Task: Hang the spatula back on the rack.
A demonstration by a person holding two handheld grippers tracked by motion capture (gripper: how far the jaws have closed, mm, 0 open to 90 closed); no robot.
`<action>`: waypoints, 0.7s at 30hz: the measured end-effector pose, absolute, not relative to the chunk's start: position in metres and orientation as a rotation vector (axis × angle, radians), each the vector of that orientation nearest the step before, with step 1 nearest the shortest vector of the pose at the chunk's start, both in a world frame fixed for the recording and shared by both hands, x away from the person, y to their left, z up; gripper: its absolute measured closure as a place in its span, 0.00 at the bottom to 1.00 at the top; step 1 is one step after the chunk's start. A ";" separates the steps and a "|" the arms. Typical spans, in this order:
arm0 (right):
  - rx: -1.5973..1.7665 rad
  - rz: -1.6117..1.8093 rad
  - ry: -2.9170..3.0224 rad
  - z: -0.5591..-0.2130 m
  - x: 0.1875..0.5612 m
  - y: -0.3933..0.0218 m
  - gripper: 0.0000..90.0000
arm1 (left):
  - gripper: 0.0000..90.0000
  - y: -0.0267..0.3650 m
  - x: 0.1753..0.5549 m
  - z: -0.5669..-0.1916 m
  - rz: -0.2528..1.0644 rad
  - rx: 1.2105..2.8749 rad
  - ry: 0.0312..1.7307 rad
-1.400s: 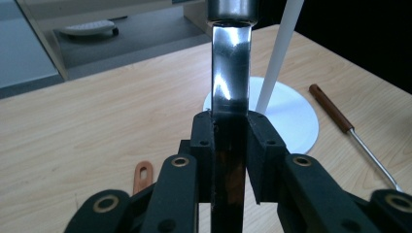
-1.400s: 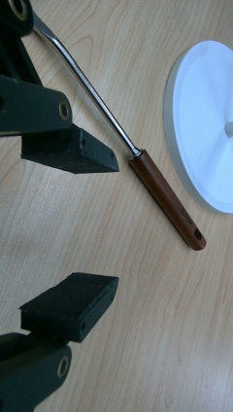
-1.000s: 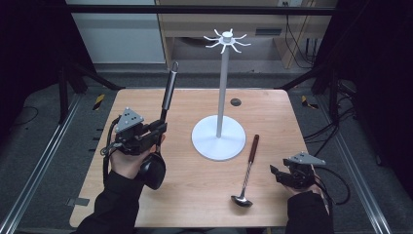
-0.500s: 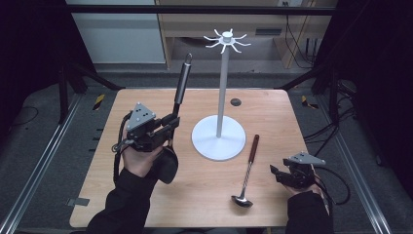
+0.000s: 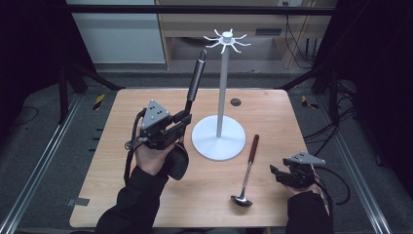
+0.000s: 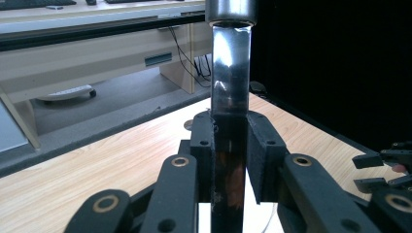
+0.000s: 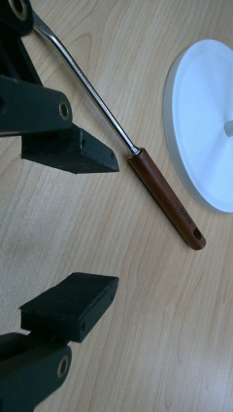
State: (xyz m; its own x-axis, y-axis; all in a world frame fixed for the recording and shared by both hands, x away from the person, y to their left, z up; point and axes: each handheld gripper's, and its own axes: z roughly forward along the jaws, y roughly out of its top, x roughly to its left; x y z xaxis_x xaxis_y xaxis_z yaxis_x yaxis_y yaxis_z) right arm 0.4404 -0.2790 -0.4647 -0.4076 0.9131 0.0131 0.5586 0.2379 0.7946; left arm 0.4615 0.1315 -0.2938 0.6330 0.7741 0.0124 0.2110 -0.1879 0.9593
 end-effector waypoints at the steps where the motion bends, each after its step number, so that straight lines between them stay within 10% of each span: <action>1: 1.348 1.028 2.058 -0.465 0.440 -0.279 0.45 | 0.83 0.129 0.462 -0.293 0.620 1.725 0.806; 21: 1.350 1.037 2.061 -0.464 0.440 -0.279 0.45 | 0.83 0.098 0.475 -0.288 0.631 1.754 0.786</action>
State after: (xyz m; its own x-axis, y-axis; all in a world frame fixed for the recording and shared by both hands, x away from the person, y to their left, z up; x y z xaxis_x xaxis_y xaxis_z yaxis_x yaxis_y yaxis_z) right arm 0.4402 -0.2791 -0.4643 -0.4097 0.9119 0.0225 0.5614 0.2326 0.7942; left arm 0.4748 0.0983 -0.2878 0.6432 0.7647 0.0391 0.2032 -0.2197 0.9542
